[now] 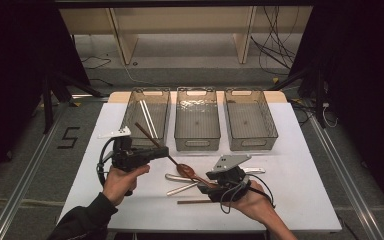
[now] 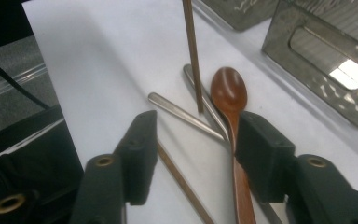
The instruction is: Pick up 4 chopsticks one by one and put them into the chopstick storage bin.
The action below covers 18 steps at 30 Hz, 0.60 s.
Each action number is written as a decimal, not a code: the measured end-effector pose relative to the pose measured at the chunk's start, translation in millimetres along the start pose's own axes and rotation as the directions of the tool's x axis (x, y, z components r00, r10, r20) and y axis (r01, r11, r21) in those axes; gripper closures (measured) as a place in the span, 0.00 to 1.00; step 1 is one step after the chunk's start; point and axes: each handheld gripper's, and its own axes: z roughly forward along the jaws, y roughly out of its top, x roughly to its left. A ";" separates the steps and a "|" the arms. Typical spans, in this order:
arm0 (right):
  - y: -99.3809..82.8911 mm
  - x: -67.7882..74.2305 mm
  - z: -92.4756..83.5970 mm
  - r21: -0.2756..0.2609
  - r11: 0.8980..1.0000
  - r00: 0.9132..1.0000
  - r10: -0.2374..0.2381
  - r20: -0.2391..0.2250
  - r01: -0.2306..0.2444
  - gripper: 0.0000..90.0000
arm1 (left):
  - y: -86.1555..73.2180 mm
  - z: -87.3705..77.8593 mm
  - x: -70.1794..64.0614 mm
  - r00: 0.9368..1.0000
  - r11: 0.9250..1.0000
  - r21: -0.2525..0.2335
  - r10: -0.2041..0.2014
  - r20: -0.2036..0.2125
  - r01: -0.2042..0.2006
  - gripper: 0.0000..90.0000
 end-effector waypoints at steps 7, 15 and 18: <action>-6.2 -7.4 -2.8 0.035 0.999 1.000 0.030 0.007 -0.031 0.44 | 9.7 -11.2 4.9 0.999 0.999 -0.030 0.015 -0.051 -0.016 0.92; -13.8 -12.1 -7.6 0.047 0.997 0.998 0.057 0.027 -0.059 0.40 | 25.8 -25.2 15.9 0.995 0.998 -0.063 -0.016 -0.097 0.009 0.92; -16.2 -12.5 -8.1 0.055 0.997 0.998 0.058 0.035 -0.060 0.38 | 33.6 -32.4 19.3 0.993 0.997 -0.080 -0.024 -0.117 0.014 0.92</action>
